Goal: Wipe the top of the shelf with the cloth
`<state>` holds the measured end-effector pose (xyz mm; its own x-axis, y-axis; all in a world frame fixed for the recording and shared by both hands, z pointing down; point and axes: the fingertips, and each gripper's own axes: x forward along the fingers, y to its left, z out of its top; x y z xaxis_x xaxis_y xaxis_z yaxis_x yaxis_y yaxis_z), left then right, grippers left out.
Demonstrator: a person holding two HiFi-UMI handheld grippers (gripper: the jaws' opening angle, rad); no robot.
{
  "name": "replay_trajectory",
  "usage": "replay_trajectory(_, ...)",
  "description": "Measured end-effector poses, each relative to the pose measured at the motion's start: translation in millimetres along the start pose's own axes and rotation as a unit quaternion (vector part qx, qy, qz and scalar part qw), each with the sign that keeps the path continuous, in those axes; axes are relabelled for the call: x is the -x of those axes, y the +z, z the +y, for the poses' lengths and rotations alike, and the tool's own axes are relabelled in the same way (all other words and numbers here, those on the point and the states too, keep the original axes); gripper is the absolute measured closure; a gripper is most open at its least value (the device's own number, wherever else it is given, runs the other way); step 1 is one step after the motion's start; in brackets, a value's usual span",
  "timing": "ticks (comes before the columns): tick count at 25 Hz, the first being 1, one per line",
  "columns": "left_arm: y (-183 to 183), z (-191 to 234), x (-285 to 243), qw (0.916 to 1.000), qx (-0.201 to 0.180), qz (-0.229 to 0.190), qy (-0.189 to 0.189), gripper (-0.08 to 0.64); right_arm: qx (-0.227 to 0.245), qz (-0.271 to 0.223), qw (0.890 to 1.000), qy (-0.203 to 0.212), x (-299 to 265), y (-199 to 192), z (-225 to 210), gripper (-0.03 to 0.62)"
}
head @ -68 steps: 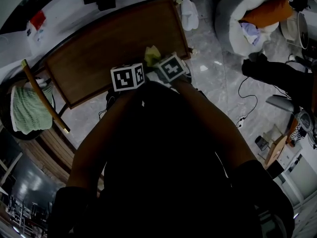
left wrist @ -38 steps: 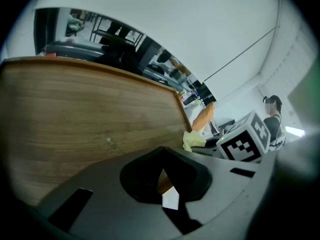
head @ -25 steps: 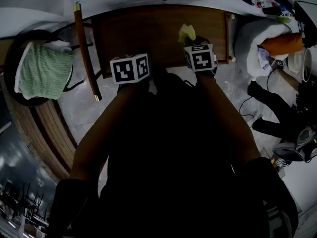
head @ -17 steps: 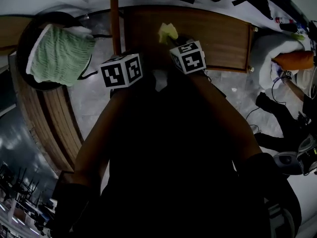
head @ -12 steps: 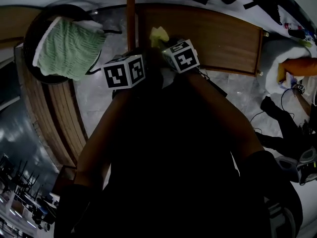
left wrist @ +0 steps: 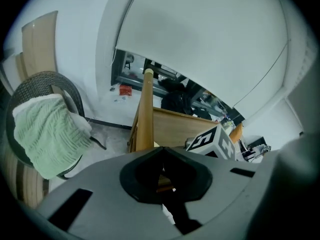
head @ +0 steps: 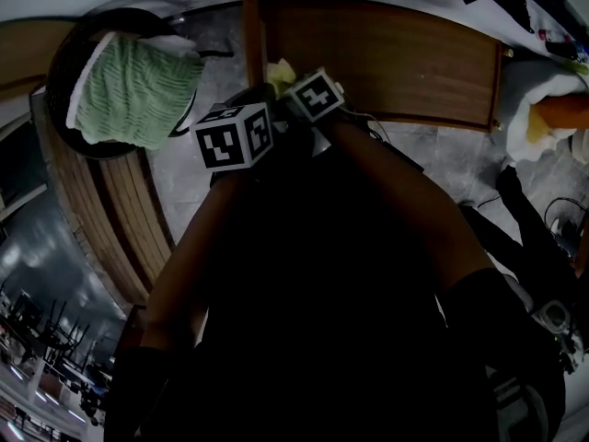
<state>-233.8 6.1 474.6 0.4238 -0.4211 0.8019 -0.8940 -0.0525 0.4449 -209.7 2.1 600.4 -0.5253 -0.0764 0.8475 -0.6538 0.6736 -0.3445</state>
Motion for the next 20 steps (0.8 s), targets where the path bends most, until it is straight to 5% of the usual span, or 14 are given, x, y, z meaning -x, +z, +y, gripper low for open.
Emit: replay_trajectory(20, -9.1, -61.9, -38.9, 0.9988, 0.004, 0.034, -0.037, 0.549, 0.020, 0.046, 0.999, -0.021, 34.4, -47.8, -47.1, 0.546)
